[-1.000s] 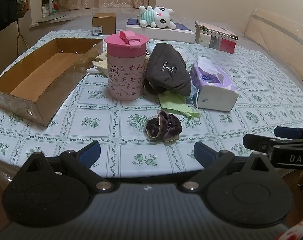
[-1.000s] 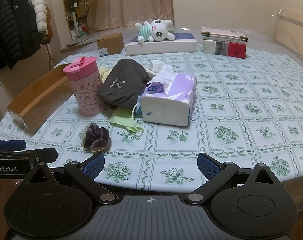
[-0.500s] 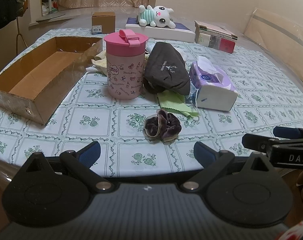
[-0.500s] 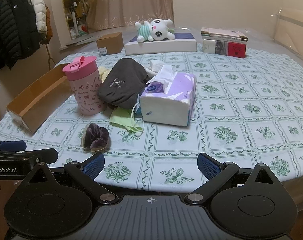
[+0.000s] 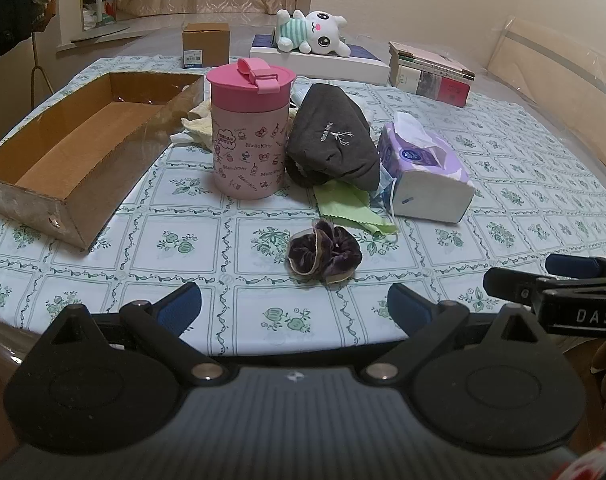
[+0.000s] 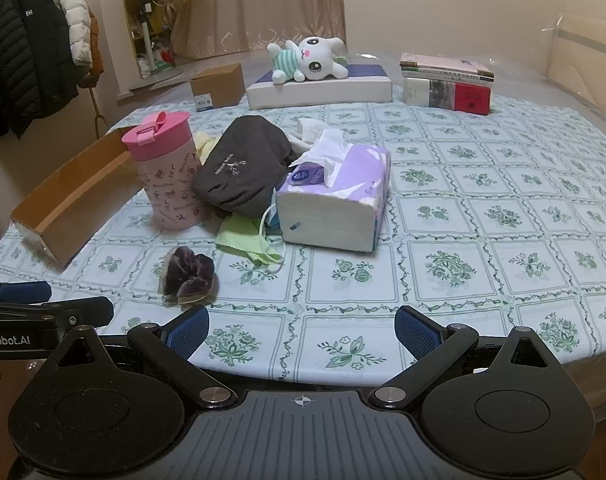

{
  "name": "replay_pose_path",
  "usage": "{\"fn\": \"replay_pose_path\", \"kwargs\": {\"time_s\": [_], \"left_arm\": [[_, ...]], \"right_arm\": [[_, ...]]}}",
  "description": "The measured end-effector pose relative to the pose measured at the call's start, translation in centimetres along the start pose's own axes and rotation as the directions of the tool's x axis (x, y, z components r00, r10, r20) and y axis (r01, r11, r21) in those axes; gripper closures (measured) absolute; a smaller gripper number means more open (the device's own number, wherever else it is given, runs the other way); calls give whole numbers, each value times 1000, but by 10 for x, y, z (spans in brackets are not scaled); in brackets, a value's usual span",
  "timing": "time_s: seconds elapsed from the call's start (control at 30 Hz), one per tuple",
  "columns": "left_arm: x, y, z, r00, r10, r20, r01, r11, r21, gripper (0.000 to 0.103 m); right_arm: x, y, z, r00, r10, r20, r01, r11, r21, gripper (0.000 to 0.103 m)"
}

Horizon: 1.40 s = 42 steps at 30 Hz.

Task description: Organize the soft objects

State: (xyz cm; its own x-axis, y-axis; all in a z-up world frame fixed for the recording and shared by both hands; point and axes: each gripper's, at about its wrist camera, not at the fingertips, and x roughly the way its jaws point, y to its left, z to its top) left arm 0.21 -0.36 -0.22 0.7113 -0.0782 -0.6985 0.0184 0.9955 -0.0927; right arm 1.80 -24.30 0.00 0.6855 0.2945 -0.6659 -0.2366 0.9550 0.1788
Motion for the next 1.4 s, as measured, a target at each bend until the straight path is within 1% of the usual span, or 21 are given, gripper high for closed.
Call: {"fn": "replay_pose_path", "kwargs": {"time_s": [0.27,0.47,0.6,0.7,0.73,0.77,0.83,0.9,0.97,1.0,1.07,1.1,1.17,1.2,1.27,1.33,1.4], "left_arm": [[9,-1,2,1000,-4,-10,4,1000,7,5],[26,3,10,1000,-17,-12,17,1000,14,5],[42,1,17,999,-42,-21,43,998,50,7],[59,-6,21,998,-53,-33,56,993,99,10],[64,-9,21,998,-57,-40,62,991,117,12],[70,-13,22,997,-61,-48,67,988,139,17],[81,-18,22,996,-64,-67,76,981,181,20],[91,-23,21,995,-66,-78,81,975,209,25],[100,-27,20,994,-66,-89,85,968,237,35],[103,-29,20,994,-62,-91,83,965,250,37],[108,-31,20,994,-55,-92,79,958,274,44],[111,-31,20,994,-56,-95,80,957,279,46],[115,-29,20,993,-59,-102,86,957,276,58],[116,-28,21,993,-61,-105,88,958,273,61],[116,-24,21,992,-66,-103,91,960,263,73],[113,-19,23,993,-70,-96,92,964,249,78],[108,-13,26,995,-63,-78,80,967,244,81]], "right_arm": [[7,-3,0,1000,-2,-10,2,1000,2,4],[16,-6,5,1000,-5,-12,5,1000,5,4],[25,-10,10,1000,-9,-14,9,1000,-3,4],[31,-15,12,1000,-9,-17,9,1000,13,4],[34,-17,13,1000,-12,-19,12,1000,15,4],[36,-19,13,1000,-15,-20,15,1000,14,4],[40,-23,13,1000,-20,-24,21,1000,21,4],[42,-27,13,999,-24,-27,25,999,30,4],[46,-31,13,999,-26,-36,27,999,36,4],[48,-32,13,999,-26,-41,28,999,38,4],[52,-34,13,998,-25,-50,27,999,39,4],[53,-35,13,998,-26,-53,28,999,38,5],[57,-34,14,998,-25,-56,27,999,34,5],[57,-33,14,998,-24,-57,26,999,33,4],[58,-31,15,998,-20,-55,21,999,26,4],[58,-27,18,999,-13,-49,13,1000,16,5],[58,-23,20,999,1,-39,-1,1000,7,5]]}}
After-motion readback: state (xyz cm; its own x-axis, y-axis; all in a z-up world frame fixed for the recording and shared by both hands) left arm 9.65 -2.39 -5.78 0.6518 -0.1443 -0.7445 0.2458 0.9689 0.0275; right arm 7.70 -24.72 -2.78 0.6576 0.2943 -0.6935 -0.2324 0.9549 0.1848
